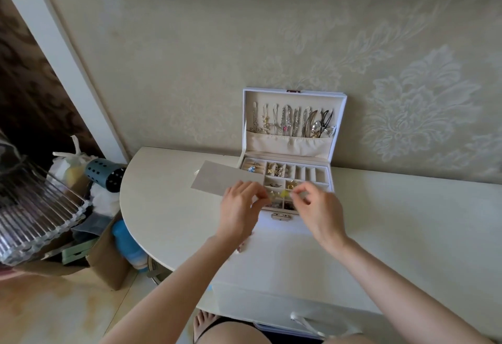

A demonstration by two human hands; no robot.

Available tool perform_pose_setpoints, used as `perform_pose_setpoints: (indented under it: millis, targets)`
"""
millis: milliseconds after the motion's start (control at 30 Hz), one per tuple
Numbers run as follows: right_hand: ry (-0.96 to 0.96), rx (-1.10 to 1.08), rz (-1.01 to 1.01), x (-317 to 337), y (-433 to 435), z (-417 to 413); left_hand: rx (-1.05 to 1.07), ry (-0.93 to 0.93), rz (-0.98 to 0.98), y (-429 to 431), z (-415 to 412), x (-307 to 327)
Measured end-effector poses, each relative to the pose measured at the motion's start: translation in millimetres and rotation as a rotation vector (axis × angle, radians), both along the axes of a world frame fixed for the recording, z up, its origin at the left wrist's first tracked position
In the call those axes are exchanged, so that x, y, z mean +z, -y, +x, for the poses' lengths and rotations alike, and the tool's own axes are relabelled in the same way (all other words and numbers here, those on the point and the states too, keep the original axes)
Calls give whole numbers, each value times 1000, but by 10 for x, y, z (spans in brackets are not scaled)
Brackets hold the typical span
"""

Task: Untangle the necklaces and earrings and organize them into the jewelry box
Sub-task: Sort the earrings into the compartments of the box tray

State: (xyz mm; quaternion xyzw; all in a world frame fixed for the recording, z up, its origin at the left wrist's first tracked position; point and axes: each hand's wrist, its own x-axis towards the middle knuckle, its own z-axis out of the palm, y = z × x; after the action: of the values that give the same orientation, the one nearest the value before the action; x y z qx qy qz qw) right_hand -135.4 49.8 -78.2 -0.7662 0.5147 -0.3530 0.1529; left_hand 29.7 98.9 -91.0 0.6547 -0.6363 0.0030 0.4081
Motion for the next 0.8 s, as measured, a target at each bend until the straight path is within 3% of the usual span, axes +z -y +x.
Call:
perform_pose_setpoints:
  millis: [133,267,433,600,800]
  targets:
    - [-79,-115,96,77,274,-137,-26,42,81,373,-190,95]
    - [-190,-53,156,92,377,-128,-59,104,192,528,-234,100]
    - [-99,-22,125,130,294,-98,2,44,-30,251,10,41]
    - [3,291,93,128,-109,161,145,-119,-111,-244,318,-108]
    - [-339,578,219,-117,-394,528,114,-98,146,-667,683,-370]
